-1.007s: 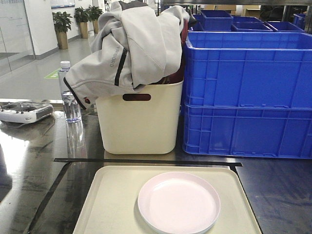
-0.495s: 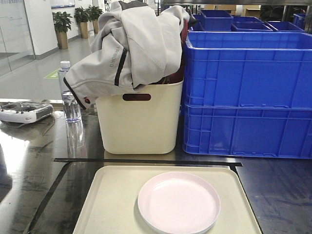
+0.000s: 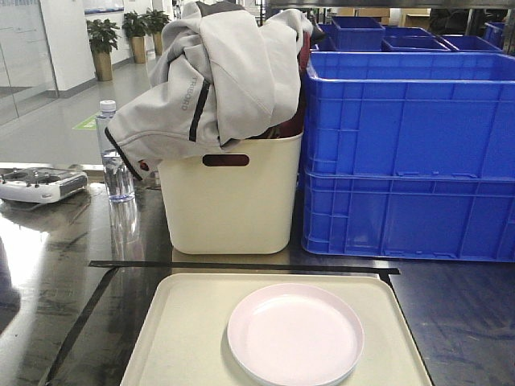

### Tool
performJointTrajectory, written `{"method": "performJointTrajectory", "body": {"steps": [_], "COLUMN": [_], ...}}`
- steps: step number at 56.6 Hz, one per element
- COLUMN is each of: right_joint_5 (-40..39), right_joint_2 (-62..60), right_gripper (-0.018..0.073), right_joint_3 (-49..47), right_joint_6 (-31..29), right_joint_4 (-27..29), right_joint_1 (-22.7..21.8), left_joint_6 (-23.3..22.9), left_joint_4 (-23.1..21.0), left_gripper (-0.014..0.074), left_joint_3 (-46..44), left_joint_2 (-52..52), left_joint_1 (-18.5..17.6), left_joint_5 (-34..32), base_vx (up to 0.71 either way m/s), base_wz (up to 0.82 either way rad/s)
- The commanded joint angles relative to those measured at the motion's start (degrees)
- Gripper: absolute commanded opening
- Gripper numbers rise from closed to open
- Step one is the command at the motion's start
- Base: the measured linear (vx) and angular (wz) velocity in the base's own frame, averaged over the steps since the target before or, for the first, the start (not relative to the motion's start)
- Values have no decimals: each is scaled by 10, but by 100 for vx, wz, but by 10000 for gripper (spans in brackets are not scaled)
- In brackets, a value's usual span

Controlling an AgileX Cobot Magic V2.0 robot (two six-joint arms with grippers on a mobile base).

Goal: Grab plate from conveyor and place on tray

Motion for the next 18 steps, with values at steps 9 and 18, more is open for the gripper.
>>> {"method": "performJointTrajectory", "body": {"steps": [9,18], "right_joint_5": [-42,-42], "right_joint_2": [-8,-8], "right_gripper": [-10,-10], "right_joint_3": [9,9], "right_joint_6": [-2,-2], "right_joint_4": [-8,-8], "right_joint_1": [-3,-3], "left_joint_6": [-5,-5], "left_joint_4": [-2,-2], "left_gripper": [4,4], "left_joint_3": [12,12], "left_joint_2": [-10,-10], "left_joint_1": [0,0], "left_joint_5": [-45,-45], "base_vx": [0,0], "base_wz": [0,0]}}
